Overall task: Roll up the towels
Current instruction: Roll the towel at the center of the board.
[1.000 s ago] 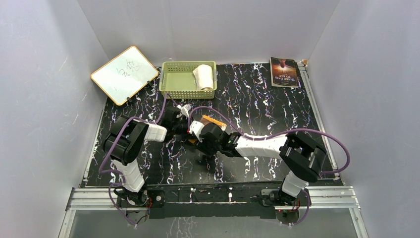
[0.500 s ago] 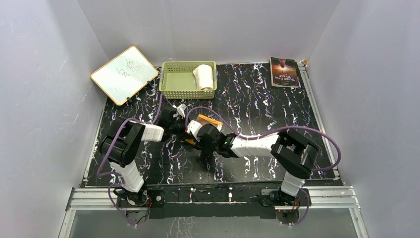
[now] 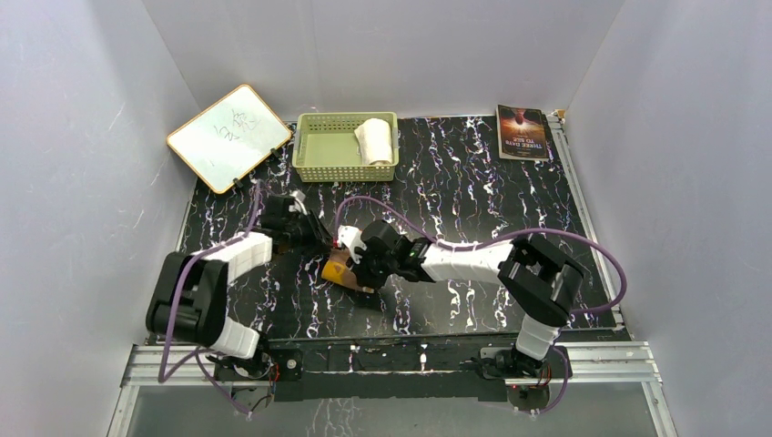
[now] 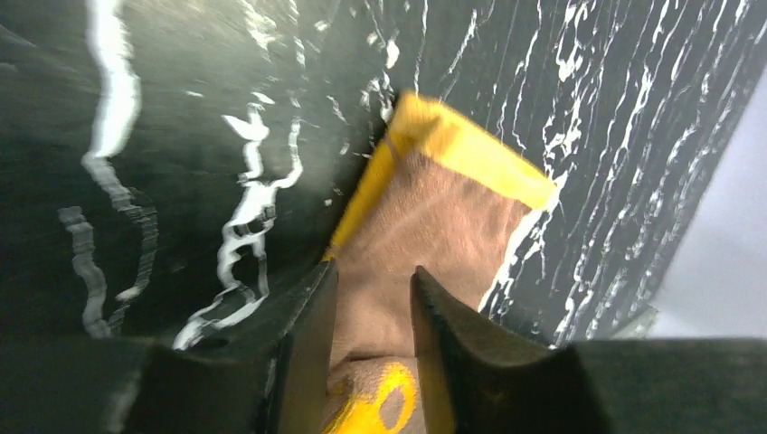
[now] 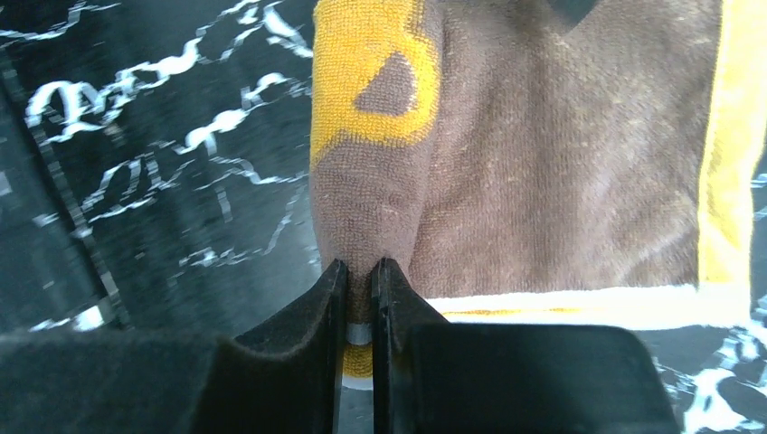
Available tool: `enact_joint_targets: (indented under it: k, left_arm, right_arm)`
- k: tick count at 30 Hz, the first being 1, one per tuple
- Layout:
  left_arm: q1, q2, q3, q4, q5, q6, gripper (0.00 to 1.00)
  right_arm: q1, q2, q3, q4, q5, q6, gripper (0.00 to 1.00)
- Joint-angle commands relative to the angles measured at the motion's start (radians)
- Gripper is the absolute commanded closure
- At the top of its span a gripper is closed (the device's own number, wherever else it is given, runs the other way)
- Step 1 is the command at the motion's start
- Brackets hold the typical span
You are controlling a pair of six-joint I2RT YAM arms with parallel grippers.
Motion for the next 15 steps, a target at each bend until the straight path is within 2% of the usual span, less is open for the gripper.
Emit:
enact_joint_targets:
  k: [1, 3, 8, 15]
  left_arm:
    - [0.048, -0.181, 0.071, -0.253, -0.134, 0.08, 0.58]
    - [0.052, -0.228, 0.1, -0.299, -0.127, 0.106, 0.51]
    - [0.055, -0.302, 0.095, -0.334, -0.094, 0.12, 0.48]
    - [0.056, -0.322, -0.013, -0.219, 0.02, 0.045, 0.49]
  right_arm:
    - [-0.052, 0.024, 0.061, -0.072, -0.28, 0.057, 0.93]
    - [-0.097, 0.07, 0.08, -0.064, -0.382, 0.101, 0.93]
    - [-0.196, 0.174, 0.141, -0.056, -0.601, 0.185, 0.91]
    - [-0.28, 0.322, 0.251, -0.13, -0.729, 0.274, 0.94]
